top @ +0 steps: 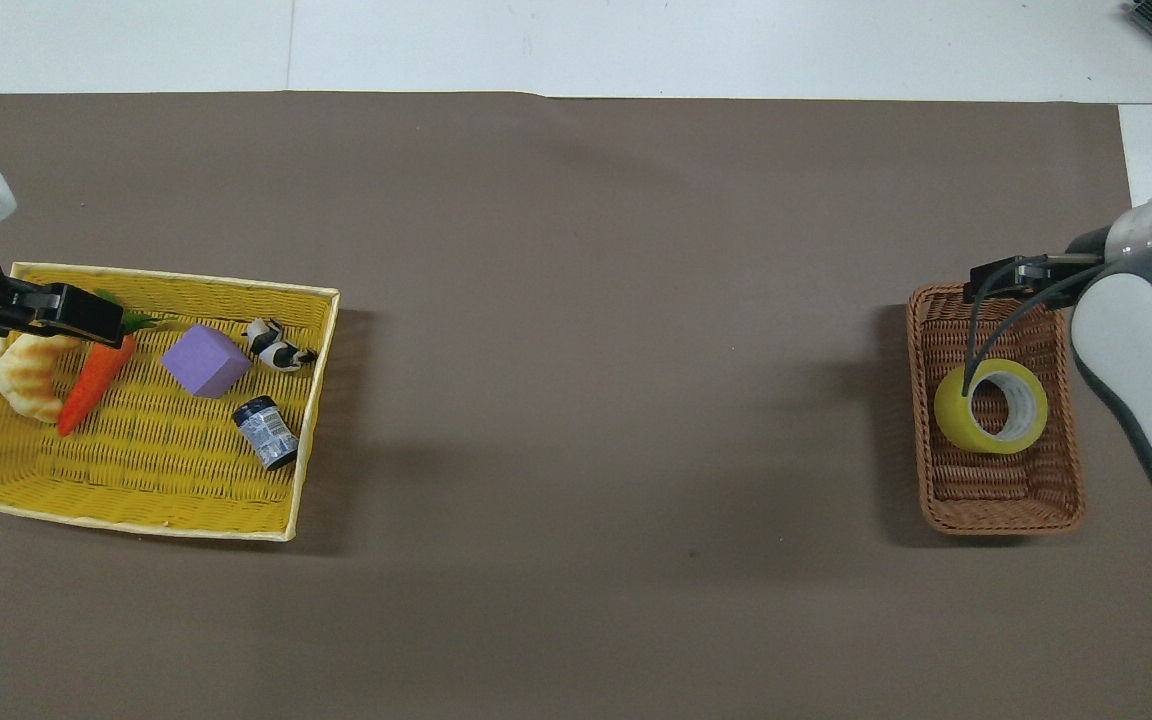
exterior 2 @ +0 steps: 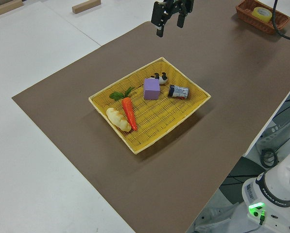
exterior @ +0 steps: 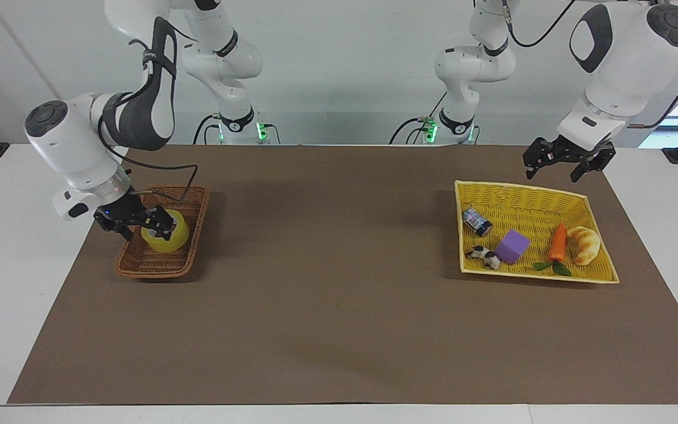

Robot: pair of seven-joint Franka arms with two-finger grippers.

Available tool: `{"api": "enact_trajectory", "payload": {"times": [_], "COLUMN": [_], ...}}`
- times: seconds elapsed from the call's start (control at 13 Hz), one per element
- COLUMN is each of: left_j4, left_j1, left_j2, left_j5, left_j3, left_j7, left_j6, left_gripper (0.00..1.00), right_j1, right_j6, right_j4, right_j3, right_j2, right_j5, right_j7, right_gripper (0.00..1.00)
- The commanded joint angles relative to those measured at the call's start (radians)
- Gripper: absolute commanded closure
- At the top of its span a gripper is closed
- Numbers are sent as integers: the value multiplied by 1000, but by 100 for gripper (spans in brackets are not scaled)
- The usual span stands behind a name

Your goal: Move tape to another basket

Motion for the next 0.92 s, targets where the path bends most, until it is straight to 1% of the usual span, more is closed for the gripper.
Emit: {"api": "enact_trajectory", "payload": {"times": [0.0, 0.23, 0.38, 0.46, 0.54, 0.69, 0.85], "left_j4": [10, 10, 10, 10, 10, 10, 10], "left_j1": [8, 8, 8, 8, 8, 8, 8], "left_j2": [4, 4, 4, 4, 4, 2, 4], "left_j5": [14, 14, 14, 14, 14, 14, 14], "left_j3": [-7, -7, -7, -7, -7, -7, -7], "left_j7": [8, 8, 10, 10, 10, 8, 8], "left_j6": [-17, -17, -17, -17, -17, -17, -17], "left_gripper": [0, 0, 0, 0, 0, 0, 0], "right_j1": [67, 156, 161, 159, 155, 145, 144], "right_j6": [-41, -86, -97, -124, -191, -334, -445], "right_j4": [-5, -5, -1, 17, 59, 180, 261], "right_j3": [-1, -1, 2, 3, 3, 2, -4], "right_j2": [-49, -88, -124, -149, -160, -160, -163], "right_j5": [-57, -92, -92, -92, -92, -92, -92], "right_j7": [137, 297, 308, 305, 304, 302, 301], "right_gripper": [0, 0, 0, 0, 0, 0, 0]}}
